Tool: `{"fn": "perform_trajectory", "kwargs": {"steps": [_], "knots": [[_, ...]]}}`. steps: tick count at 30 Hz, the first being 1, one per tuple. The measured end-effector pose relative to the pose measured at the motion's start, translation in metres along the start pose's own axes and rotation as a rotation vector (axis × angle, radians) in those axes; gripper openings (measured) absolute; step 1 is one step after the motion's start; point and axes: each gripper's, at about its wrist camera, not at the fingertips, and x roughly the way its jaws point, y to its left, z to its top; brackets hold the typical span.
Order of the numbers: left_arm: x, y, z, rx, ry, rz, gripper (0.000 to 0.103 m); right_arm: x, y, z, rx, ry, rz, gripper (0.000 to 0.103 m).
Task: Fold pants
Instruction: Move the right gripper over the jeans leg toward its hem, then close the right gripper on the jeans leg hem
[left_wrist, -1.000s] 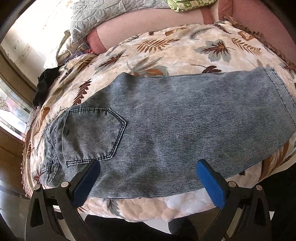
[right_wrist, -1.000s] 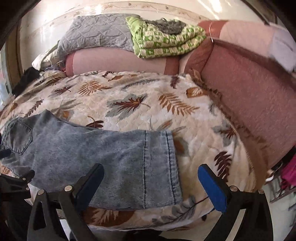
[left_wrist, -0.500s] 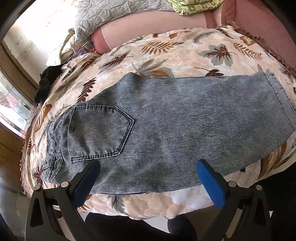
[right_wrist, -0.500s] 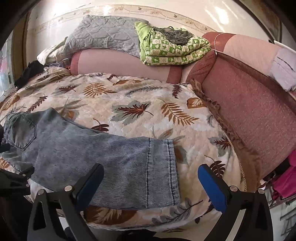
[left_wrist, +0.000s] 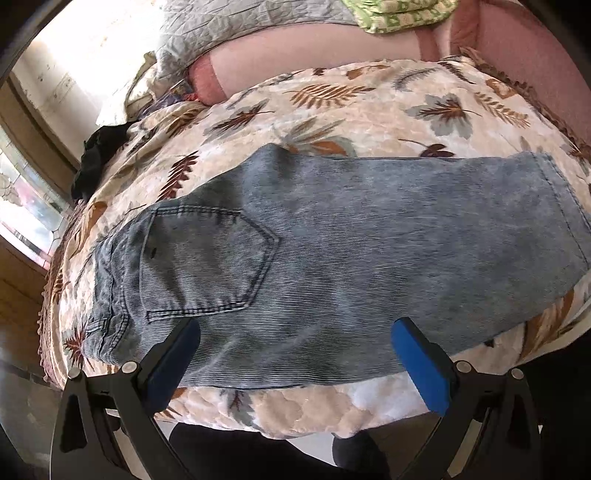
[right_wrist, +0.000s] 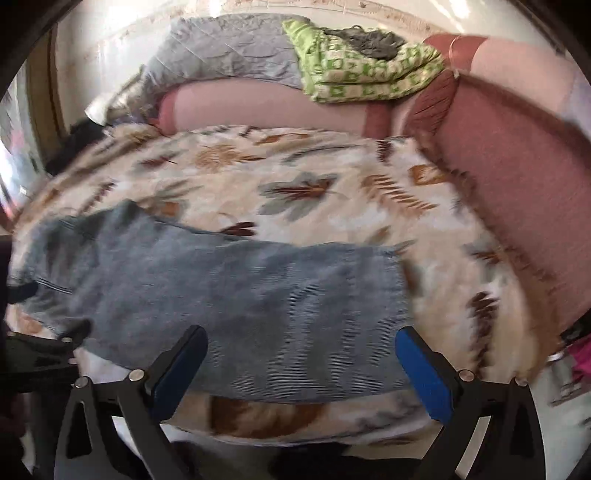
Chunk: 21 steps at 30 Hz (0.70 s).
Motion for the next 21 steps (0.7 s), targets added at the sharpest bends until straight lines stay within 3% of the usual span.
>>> {"fn": "perform_trajectory", "kwargs": {"steps": [4, 6, 8, 9, 11, 12, 14, 21], "knots": [[0.013, 0.017, 0.001, -0.043, 0.036, 0.028, 0.103, 0.011, 0.004, -0.01, 0.07, -0.018, 0.245, 0.102], [0.02, 0.021, -0.001, -0.054, 0.049, 0.04, 0.103, 0.023, 0.004, -0.015, 0.115, 0.003, 0.341, 0.091], [0.027, 0.022, -0.002, -0.051, 0.062, 0.052, 0.103, 0.038, 0.006, -0.021, 0.151, 0.056, 0.381, 0.071], [0.031, 0.021, -0.004, -0.048, 0.066, 0.053, 0.103, 0.047, 0.006, -0.024, 0.165, 0.082, 0.382, 0.065], [0.04, 0.017, -0.005, -0.033, 0.082, 0.059, 0.103, 0.064, 0.005, -0.031, 0.176, 0.126, 0.341, 0.041], [0.044, 0.015, -0.006, -0.026, 0.089, 0.06, 0.103, 0.073, 0.004, -0.036, 0.178, 0.159, 0.307, 0.04], [0.049, 0.013, -0.007, -0.021, 0.075, 0.058, 0.103, 0.084, -0.002, -0.041, 0.211, 0.185, 0.288, 0.028], [0.049, 0.023, -0.011, -0.001, 0.062, 0.037, 0.103, 0.08, 0.001, -0.039, 0.123, 0.168, 0.201, 0.021]]}}
